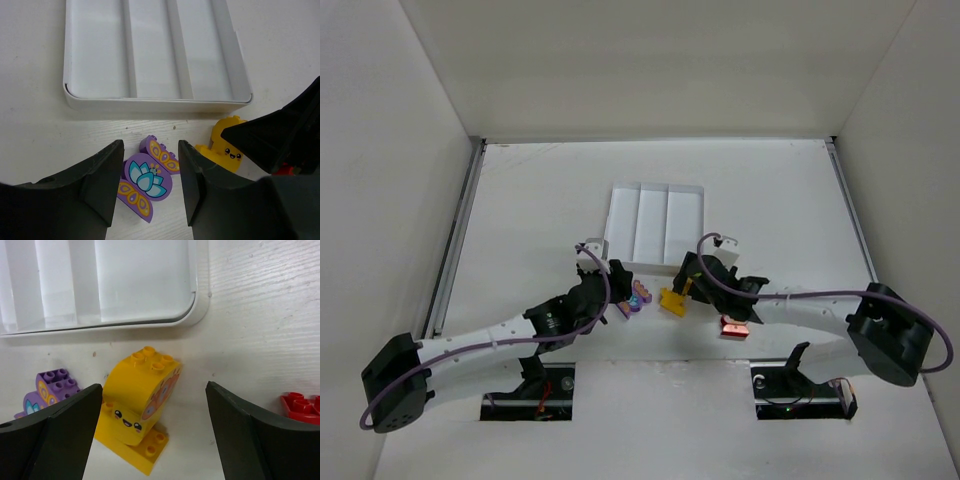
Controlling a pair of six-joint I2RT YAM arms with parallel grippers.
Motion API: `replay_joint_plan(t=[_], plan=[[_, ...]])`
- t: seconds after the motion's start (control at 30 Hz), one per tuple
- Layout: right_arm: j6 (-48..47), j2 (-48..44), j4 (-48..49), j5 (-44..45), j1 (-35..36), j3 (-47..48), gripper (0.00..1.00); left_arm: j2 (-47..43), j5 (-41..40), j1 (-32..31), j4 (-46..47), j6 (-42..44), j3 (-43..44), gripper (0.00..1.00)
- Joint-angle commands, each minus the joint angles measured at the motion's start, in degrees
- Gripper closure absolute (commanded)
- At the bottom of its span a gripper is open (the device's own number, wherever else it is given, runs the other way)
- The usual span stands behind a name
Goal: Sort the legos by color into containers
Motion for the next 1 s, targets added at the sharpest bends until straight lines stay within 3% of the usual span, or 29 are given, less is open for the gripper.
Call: replay_joint_plan(t=[0.0, 0.1, 0.27, 0.43, 0.7, 0.97], plan=[[-3.8, 2.2, 0.2, 0.6, -0.7, 3.5, 0.11, 0.4, -0.5, -0.2, 1.2, -0.5, 1.4, 0.55], [-5.4, 5.4, 0.2, 1.3, -0.7, 6.2, 0.18, 0.7, -0.5, -0.2, 1.2, -0.5, 1.4, 0.55], [-6.1, 9.0, -0.1, 3.3, -0.4, 8.6, 0.43, -0.7, -0.6, -0.2, 0.5, -0.6, 0.8, 0.55], [-3.9, 5.4, -0.9, 4.3, 0.1, 6.9, 0.63, -2.2, 1.1, -0.3, -3.1, -2.3, 1.9, 0.52], [-2.4, -10.3, -0.7, 3.7, -3.4, 5.9, 0.67, -5.0, 7.9, -1.5, -2.1, -5.7, 5.9, 0.48], [-3.1, -8.8, -2.3, 6.5, -6.3, 12.6, 0.7, 2.6, 7.2, -12.8, 14.0, -1.6, 9.1, 0.46]])
